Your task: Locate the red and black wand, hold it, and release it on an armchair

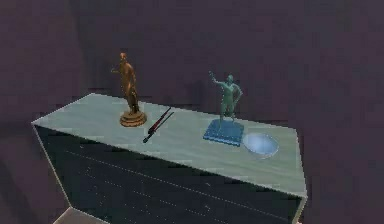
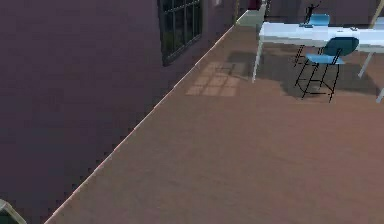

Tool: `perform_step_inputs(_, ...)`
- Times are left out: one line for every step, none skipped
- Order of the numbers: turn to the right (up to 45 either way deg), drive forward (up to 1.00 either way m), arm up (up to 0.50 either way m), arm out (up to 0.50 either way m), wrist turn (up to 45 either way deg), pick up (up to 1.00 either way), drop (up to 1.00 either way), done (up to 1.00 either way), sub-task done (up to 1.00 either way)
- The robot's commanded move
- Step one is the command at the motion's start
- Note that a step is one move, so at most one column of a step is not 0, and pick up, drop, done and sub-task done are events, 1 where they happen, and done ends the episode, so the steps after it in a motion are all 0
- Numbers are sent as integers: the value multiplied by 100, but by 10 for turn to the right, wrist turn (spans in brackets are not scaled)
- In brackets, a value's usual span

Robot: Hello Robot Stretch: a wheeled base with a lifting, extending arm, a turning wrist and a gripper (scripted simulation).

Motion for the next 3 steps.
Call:
perform_step_inputs(-450,0,0,0,0,0,0,0,0)
perform_step_inputs(-450,0,0,0,0,0,0,0,0)
perform_step_inputs(-120,0,0,0,0,0,0,0,0)
